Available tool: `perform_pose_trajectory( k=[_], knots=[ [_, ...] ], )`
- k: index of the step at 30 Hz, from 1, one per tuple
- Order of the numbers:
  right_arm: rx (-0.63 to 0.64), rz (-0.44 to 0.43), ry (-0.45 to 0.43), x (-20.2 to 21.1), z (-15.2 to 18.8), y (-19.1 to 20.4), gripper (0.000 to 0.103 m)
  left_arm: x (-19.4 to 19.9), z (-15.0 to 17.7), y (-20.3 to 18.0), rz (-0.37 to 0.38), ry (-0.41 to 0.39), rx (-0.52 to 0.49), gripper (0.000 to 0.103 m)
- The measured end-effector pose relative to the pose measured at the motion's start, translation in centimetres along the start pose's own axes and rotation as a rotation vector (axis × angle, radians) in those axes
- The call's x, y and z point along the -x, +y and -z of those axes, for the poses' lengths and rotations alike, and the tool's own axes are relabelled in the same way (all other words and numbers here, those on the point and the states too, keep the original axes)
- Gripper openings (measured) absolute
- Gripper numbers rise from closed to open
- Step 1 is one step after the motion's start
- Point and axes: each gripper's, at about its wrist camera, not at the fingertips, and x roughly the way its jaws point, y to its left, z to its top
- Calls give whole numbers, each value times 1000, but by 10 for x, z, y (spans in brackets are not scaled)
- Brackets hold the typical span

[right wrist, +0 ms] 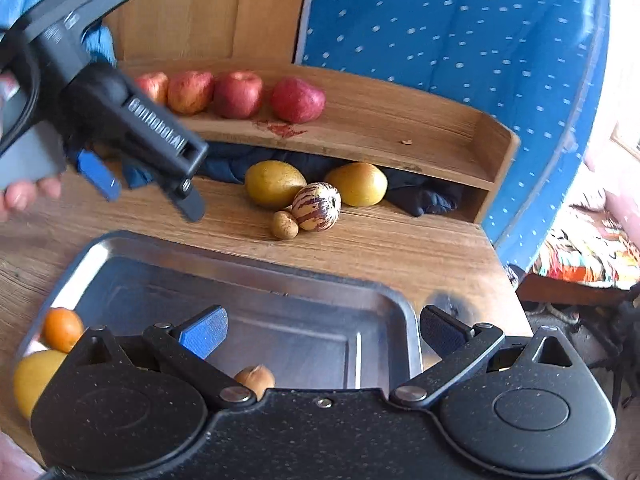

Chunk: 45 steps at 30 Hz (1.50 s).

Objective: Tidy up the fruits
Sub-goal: 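Move both open tools back to the fruit row under the shelf, then grasp a round brown pear with the left tool while the right tool grasps a small brown kiwi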

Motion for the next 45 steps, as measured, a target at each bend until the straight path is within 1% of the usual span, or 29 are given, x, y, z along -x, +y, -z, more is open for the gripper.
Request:
perform_pose_trajectory(
  k=[2,5,9,14,19,21,22,23,24,31,32,35,40,42,45],
  knots=[
    [41,-6,12,-13,-8,-3,102,-10,-12,3,5,-3,14,102],
    [58,-51,38,-35,-23,-11,102,-26,-30,5,17,-9,28,102],
    [19,-93,70,-63,-41,-18,101,-45,-50,5,47,-6,37,102],
    [-71,-101,104,-88,-58,-18,95,-66,-70,1,91,8,23,102],
    [-83,-108,129,-104,-64,-8,83,-80,-82,-5,138,14,-8,102],
    [-92,-105,147,-112,-66,-5,78,-84,-86,-5,173,15,-11,100],
    [-100,-106,155,-116,-67,-3,77,-85,-89,-5,188,11,-11,96],
    [-108,-107,163,-120,-68,-2,71,-87,-92,-6,201,8,-11,92],
    [-112,-110,169,-123,-68,-1,66,-88,-94,-6,214,6,-10,90],
    [-153,-118,185,-136,-72,6,50,-94,-97,2,264,9,3,72],
    [-158,-119,188,-137,-72,6,48,-90,-95,8,268,10,4,72],
    [-160,-112,188,-138,-73,7,45,-93,-94,14,285,7,18,72],
    [-164,-116,187,-137,-72,8,34,-92,-92,16,296,5,36,72],
    [-164,-121,186,-135,-72,10,33,-93,-93,18,301,6,45,72],
    [-164,-128,179,-133,-70,14,30,-91,-92,17,297,-2,30,73]
  ],
)
